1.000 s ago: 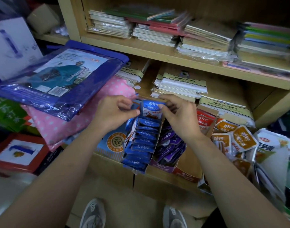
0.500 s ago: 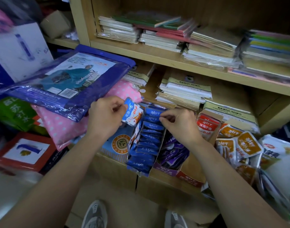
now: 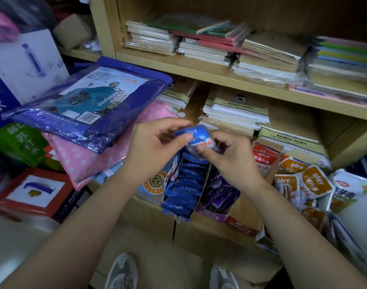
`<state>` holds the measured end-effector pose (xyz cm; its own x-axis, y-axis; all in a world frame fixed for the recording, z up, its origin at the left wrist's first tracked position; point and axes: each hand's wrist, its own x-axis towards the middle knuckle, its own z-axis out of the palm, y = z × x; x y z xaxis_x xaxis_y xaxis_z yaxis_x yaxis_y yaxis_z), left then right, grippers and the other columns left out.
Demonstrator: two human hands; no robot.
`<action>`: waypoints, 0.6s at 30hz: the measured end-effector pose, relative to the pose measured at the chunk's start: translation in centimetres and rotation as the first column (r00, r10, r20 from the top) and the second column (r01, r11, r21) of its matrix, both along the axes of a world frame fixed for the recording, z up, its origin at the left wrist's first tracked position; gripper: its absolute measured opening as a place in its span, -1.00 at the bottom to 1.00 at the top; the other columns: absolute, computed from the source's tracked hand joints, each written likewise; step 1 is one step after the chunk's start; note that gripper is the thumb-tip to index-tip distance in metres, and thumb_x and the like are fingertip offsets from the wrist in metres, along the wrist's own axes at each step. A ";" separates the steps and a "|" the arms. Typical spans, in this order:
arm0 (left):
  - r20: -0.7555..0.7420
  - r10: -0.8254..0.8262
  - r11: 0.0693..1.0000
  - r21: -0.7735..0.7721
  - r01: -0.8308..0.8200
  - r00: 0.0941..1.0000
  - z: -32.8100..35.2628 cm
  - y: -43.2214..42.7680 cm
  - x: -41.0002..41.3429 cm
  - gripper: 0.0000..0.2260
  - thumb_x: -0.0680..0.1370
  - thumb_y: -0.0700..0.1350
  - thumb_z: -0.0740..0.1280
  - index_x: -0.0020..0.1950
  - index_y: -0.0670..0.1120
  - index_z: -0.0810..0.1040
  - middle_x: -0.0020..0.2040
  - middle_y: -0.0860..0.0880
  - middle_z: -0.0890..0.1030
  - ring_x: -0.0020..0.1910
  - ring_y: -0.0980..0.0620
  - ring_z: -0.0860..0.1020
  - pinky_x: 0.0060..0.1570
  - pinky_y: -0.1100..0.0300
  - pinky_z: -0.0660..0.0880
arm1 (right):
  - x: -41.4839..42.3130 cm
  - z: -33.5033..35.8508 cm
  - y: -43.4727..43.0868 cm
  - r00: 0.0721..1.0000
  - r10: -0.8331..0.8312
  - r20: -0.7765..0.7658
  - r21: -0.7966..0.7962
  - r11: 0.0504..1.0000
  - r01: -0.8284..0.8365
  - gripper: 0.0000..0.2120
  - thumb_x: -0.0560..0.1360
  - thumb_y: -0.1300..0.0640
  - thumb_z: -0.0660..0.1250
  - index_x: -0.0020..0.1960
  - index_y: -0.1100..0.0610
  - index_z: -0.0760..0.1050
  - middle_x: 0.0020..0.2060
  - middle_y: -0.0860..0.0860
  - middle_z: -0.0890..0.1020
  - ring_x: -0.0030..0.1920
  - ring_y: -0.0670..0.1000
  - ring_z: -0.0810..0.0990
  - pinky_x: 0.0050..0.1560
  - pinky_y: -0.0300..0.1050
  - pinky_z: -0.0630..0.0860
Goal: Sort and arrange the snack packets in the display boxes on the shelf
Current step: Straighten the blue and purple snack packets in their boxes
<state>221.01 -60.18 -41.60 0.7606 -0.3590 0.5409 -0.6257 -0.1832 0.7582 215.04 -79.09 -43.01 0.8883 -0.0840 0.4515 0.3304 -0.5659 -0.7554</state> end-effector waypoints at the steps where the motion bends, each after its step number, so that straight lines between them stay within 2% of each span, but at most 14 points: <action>1: -0.048 0.037 0.999 0.040 -0.035 0.998 -0.1 0.0 0.2 -0.71 0.46 -0.13 0.54 0.18 -0.02 0.67 -0.05 0.10 0.71 -0.17 0.16 0.67 -0.13 0.32 0.58 | 0.1 -0.2 -0.3 0.999 -0.042 -0.018 0.057 0.997 0.043 -0.87 0.51 0.14 0.48 0.06 0.07 0.67 -0.13 -0.06 0.71 -0.11 0.01 0.66 -0.14 0.07 0.60; 2: -0.095 0.108 0.988 0.121 -0.096 0.990 -0.4 0.1 0.5 -0.70 0.43 -0.08 0.57 0.14 0.04 0.66 -0.10 0.14 0.70 -0.19 0.19 0.66 -0.13 0.36 0.55 | 0.3 -0.2 -0.6 0.995 -0.095 -0.035 0.117 0.988 0.099 -0.86 0.51 0.17 0.48 0.07 0.09 0.66 -0.11 -0.05 0.72 -0.09 -0.01 0.68 -0.09 0.11 0.62; 4: -0.158 0.234 0.918 0.362 -0.164 0.959 -1.2 0.4 1.0 -0.73 0.39 0.05 0.58 0.03 0.07 0.65 -0.21 0.18 0.67 -0.21 0.23 0.63 -0.08 0.27 0.56 | 0.4 0.0 -1.3 0.983 -0.175 -0.061 0.219 0.958 0.184 -0.80 0.50 0.21 0.49 0.11 0.08 0.63 -0.06 -0.09 0.72 -0.03 -0.10 0.70 0.03 0.05 0.64; 6: -0.234 0.246 0.824 0.561 -0.076 0.941 -2.2 0.4 1.2 -0.67 0.37 0.12 0.58 0.03 0.02 0.64 -0.22 0.14 0.67 -0.19 0.18 0.63 -0.06 0.18 0.57 | 0.3 0.2 -1.8 0.975 -0.203 -0.088 0.292 0.931 0.220 -0.75 0.50 0.22 0.48 0.17 0.11 0.61 -0.05 -0.08 0.72 -0.03 -0.13 0.70 0.05 -0.01 0.65; 8: -0.265 0.250 0.770 0.637 -0.026 0.931 -2.8 0.3 1.5 -0.69 0.37 0.04 0.61 0.01 -0.01 0.65 -0.27 0.11 0.65 -0.19 0.12 0.64 -0.07 0.14 0.58 | 0.3 0.3 -2.1 0.974 -0.204 -0.099 0.346 0.911 0.226 -0.74 0.51 0.21 0.47 0.19 0.11 0.61 -0.04 -0.03 0.74 -0.02 -0.08 0.72 0.06 0.02 0.66; 11: -0.235 0.284 0.788 0.610 -0.086 0.930 -2.5 0.4 1.9 -0.83 0.38 -0.16 0.59 -0.07 -0.07 0.71 -0.31 0.12 0.63 -0.18 0.09 0.66 -0.04 0.15 0.60 | 0.2 0.3 -2.2 0.983 -0.168 -0.073 0.386 0.904 0.183 -0.81 0.54 0.19 0.43 0.15 0.06 0.62 -0.06 0.00 0.74 -0.03 -0.06 0.72 0.01 0.02 0.66; 14: -0.218 0.332 0.845 0.502 -0.186 0.918 -1.8 1.1 2.1 -0.89 0.39 -0.18 0.56 -0.14 -0.02 0.73 -0.29 0.15 0.68 -0.25 0.19 0.65 -0.11 0.24 0.56 | 0.2 0.3 -2.1 0.991 -0.117 -0.061 0.369 0.920 0.131 -0.86 0.54 0.21 0.43 0.09 0.10 0.63 -0.10 -0.02 0.74 -0.20 -0.15 0.67 -0.16 -0.15 0.60; 18: -0.290 0.349 0.922 0.275 -0.272 0.891 -1.6 2.8 2.5 -0.88 0.39 -0.16 0.57 -0.18 0.04 0.70 -0.30 0.10 0.70 -0.25 0.10 0.68 -0.05 0.06 0.63 | 0.6 -0.5 -2.0 0.985 -0.141 -0.098 0.192 0.969 0.158 -0.98 0.53 0.12 0.46 -0.06 0.06 0.67 -0.21 -0.04 0.72 -0.20 -0.03 0.68 -0.11 0.05 0.64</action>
<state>223.46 -57.38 -43.16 0.9719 -0.1552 0.1770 -0.2324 -0.5133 0.8261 215.60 -81.07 -43.52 0.8927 -0.2988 0.3373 0.1846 -0.4403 -0.8787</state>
